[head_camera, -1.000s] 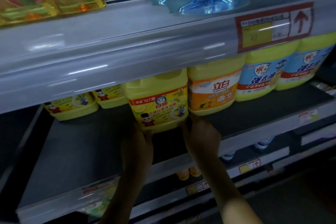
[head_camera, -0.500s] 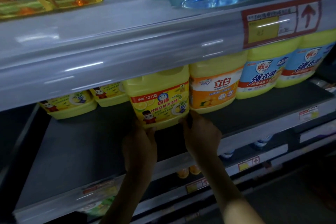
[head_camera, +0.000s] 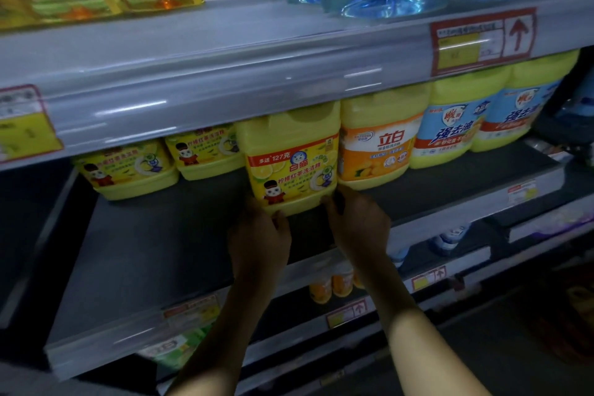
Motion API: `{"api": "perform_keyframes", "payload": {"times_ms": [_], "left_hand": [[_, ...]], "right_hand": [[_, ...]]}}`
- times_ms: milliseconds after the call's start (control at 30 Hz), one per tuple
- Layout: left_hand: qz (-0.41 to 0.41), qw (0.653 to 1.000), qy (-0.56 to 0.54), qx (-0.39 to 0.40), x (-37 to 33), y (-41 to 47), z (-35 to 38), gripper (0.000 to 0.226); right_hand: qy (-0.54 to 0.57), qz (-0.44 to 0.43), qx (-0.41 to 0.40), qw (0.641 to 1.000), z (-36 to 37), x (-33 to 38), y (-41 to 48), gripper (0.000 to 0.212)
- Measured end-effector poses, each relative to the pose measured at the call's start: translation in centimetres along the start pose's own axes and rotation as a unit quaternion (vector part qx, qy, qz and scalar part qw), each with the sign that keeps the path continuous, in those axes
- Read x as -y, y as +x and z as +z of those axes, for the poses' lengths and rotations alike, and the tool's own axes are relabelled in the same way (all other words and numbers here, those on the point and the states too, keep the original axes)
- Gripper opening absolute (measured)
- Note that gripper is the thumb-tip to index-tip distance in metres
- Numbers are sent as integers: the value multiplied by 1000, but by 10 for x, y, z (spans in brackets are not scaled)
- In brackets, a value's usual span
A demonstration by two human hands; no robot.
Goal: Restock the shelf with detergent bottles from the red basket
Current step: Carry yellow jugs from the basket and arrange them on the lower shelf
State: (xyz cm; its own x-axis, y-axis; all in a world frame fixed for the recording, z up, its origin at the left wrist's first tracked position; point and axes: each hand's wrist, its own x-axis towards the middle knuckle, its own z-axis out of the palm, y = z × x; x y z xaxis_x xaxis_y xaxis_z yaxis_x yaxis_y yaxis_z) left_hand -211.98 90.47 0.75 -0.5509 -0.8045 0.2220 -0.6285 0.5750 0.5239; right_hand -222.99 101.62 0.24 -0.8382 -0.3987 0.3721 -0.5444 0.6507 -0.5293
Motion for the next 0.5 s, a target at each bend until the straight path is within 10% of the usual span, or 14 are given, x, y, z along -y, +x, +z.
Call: {"api": "perform_keyframes", "payload": {"times_ms": [267, 500], "left_hand": [[138, 990, -21, -26, -5, -73, -18, 47], [264, 943, -49, 196, -24, -155, 13, 28]], "right_hand": [[-37, -17, -93, 995, -33, -23, -77, 15], [-67, 164, 237, 955, -110, -84, -180, 23]]}}
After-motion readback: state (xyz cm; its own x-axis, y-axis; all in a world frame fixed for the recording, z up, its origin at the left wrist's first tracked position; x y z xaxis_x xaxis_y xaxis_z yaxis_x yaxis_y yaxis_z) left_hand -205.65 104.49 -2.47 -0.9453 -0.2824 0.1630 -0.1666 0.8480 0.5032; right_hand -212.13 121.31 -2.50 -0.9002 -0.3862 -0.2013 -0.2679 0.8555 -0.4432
